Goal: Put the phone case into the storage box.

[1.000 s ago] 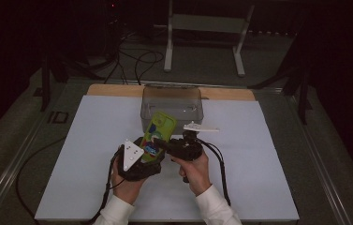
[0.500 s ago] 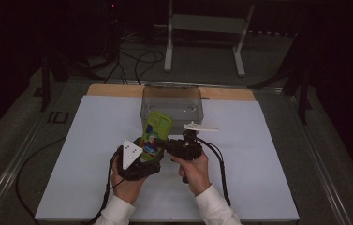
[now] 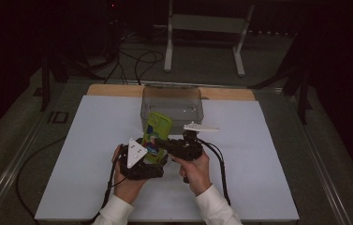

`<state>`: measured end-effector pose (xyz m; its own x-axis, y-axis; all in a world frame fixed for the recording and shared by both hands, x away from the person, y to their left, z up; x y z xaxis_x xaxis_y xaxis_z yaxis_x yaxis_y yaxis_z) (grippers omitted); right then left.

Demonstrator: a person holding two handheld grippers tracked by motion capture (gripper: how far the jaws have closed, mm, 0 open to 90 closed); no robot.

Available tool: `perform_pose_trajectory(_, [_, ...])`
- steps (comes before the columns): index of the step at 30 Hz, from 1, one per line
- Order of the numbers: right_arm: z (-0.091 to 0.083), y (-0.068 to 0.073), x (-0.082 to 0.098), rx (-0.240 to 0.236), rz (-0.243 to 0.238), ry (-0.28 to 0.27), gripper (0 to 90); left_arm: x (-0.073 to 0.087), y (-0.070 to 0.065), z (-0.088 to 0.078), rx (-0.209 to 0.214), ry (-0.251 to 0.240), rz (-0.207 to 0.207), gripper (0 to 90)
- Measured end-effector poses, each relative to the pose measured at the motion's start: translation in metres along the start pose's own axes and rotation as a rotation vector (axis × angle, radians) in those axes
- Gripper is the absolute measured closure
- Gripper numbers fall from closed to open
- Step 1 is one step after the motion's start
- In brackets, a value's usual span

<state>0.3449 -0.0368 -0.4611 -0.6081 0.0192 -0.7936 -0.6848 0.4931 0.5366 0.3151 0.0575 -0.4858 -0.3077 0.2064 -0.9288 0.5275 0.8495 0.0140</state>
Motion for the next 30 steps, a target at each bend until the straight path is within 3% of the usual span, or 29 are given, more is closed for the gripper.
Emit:
perform_pose_trajectory(15, [-0.007,-0.001,-0.004,0.009,-0.023,-0.019,78.0,0.0,0.004,-0.006,0.022,0.003,0.044,0.0])
perform_pose_trajectory(23, [-0.016,-0.005,-0.009,0.034,-0.042,-0.034,78.0,-0.002,0.017,-0.02,-0.004,-0.001,0.052,0.0])
perform_pose_trajectory(30, [-0.02,-0.005,-0.013,0.059,-0.072,-0.043,77.9,0.004,0.04,-0.039,-0.032,-0.009,0.052,0.0])
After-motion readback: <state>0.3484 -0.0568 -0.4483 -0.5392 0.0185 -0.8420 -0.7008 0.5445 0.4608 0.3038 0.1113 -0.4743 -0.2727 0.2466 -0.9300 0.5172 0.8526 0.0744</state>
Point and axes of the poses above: each handheld gripper's, and its own axes: z roughly forward along the jaws, x roughly out of its underside, y roughly to its left, the point moved 7 cm from there along z, roughly forward along the jaws, and after that the axes turned 2 degrees about -x, right-handed, at the moved point
